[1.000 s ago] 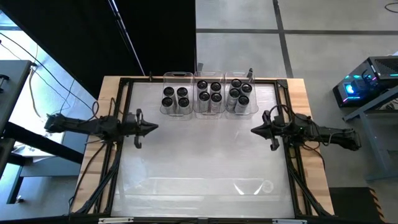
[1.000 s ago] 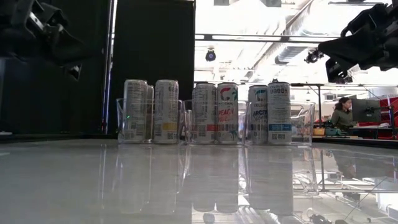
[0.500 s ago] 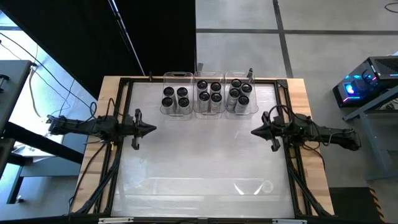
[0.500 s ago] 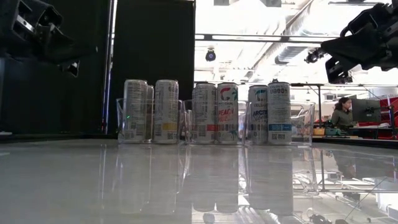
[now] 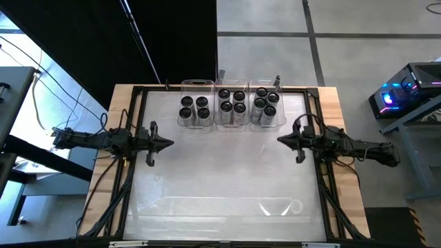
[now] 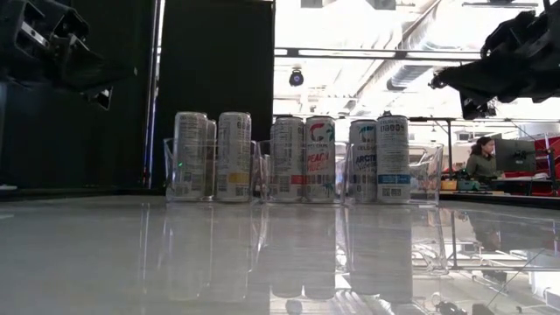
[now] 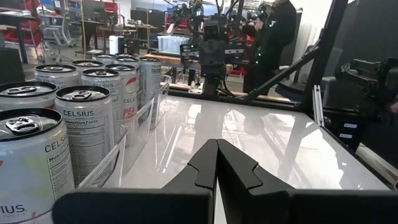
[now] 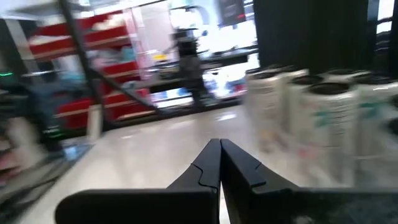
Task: Sort soda cans
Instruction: Return to Home Position
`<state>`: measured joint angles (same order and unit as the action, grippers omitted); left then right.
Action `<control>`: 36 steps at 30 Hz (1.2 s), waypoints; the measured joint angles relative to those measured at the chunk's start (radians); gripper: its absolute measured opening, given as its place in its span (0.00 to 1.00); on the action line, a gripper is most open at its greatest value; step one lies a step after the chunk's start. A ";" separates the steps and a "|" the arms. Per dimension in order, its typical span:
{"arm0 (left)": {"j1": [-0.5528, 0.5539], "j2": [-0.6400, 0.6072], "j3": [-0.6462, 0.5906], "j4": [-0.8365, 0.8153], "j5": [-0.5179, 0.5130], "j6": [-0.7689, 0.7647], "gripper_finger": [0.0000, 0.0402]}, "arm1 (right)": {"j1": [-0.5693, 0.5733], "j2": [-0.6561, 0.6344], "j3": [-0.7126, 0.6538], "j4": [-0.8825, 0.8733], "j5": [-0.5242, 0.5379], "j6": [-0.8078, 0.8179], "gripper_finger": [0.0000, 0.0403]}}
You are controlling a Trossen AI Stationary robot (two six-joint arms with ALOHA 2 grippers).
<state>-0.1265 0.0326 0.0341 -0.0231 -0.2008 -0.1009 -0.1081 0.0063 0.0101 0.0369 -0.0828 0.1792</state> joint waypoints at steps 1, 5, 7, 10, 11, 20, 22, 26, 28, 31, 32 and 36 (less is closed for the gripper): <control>0.000 0.000 0.000 0.000 0.000 0.000 0.00 | 0.000 0.000 0.000 0.000 0.031 -0.012 0.00; 0.000 0.000 0.000 0.000 0.000 0.000 0.00 | 0.000 0.000 0.000 0.000 0.103 -0.026 0.00; 0.000 0.000 0.000 0.000 0.000 0.000 0.00 | 0.000 0.000 0.000 -0.004 0.102 -0.023 0.00; 0.000 0.000 0.000 0.000 0.000 0.000 0.00 | 0.000 0.000 0.000 -0.006 0.101 -0.023 0.00; 0.000 0.000 0.000 0.000 0.000 0.000 0.00 | 0.000 0.000 0.000 -0.007 0.101 -0.023 0.00; 0.001 -0.031 -0.001 0.007 0.002 0.000 0.00 | 0.069 -0.005 0.000 -0.019 0.098 -0.023 0.00; 0.025 -0.030 -0.008 0.029 -0.002 0.000 0.00 | 0.092 -0.006 0.000 -0.019 0.098 -0.023 0.00; 0.048 -0.030 -0.021 0.060 -0.008 0.000 0.00 | 0.123 -0.006 0.000 -0.018 0.093 -0.023 0.00; 0.059 -0.029 -0.022 0.060 -0.009 0.000 0.00 | 0.136 -0.006 0.000 -0.018 0.093 -0.023 0.00; 0.069 -0.029 -0.021 0.060 -0.010 0.000 0.00 | 0.147 -0.006 0.000 -0.018 0.093 -0.023 0.00; 0.070 -0.030 -0.022 0.060 -0.010 0.000 0.00 | 0.148 -0.006 0.000 -0.018 0.093 -0.023 0.00; 0.082 -0.030 -0.022 0.060 -0.009 0.000 0.00 | 0.148 -0.005 0.000 -0.018 0.093 -0.023 0.00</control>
<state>-0.0442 0.0031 0.0124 0.0369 -0.2101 -0.1013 0.0399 0.0013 0.0097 0.0185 0.0105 0.1562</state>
